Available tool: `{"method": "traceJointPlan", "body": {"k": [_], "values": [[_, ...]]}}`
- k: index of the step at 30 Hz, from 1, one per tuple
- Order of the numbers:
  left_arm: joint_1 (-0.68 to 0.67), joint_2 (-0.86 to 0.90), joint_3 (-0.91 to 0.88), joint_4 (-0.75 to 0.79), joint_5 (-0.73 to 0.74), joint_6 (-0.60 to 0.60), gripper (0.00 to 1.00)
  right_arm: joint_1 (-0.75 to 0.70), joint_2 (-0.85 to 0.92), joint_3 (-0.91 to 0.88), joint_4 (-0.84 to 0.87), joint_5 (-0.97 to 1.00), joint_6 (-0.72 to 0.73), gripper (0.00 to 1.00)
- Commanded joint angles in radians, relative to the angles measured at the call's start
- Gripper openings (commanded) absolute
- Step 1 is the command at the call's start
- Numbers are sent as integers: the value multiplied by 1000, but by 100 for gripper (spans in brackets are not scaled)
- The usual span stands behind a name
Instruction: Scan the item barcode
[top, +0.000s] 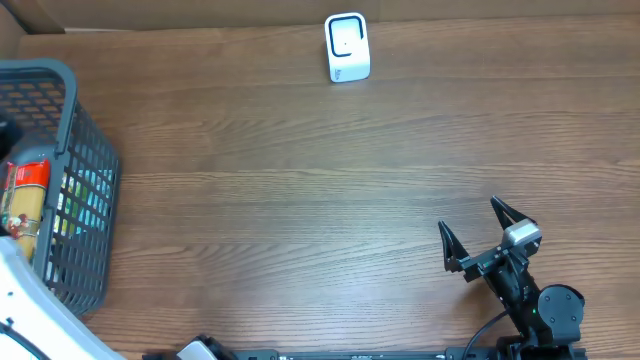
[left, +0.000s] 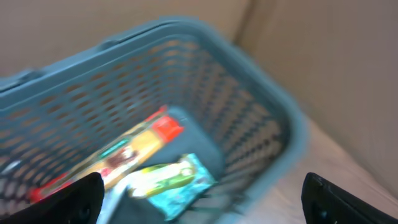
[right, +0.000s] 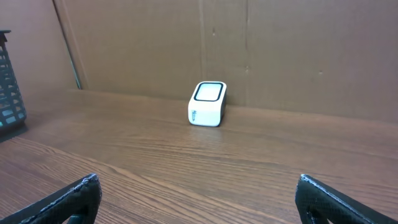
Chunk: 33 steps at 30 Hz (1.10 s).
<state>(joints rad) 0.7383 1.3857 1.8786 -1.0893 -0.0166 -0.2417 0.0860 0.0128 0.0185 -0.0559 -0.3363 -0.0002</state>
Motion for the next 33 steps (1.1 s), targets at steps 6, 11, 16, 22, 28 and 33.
{"method": "traceJointPlan", "body": {"k": [6, 11, 16, 22, 28, 33], "values": [[150, 189, 15, -68, -25, 186, 100, 4, -10, -11, 1, 2, 0, 100], [178, 277, 0, -82, 65, 330, 100, 4, -10, -11, 1, 2, 0, 100], [175, 345, 0, -90, 156, 465, 100, 4, -10, -11, 1, 2, 0, 100], [178, 467, 0, -130, 164, 544, 100, 4, -10, -11, 1, 2, 0, 100], [156, 577, 0, -143, 154, 553, 99, 4, -10, -11, 1, 2, 0, 100], [124, 655, 0, -117, 155, 607, 97, 4, -10, -11, 1, 2, 0, 100]]}}
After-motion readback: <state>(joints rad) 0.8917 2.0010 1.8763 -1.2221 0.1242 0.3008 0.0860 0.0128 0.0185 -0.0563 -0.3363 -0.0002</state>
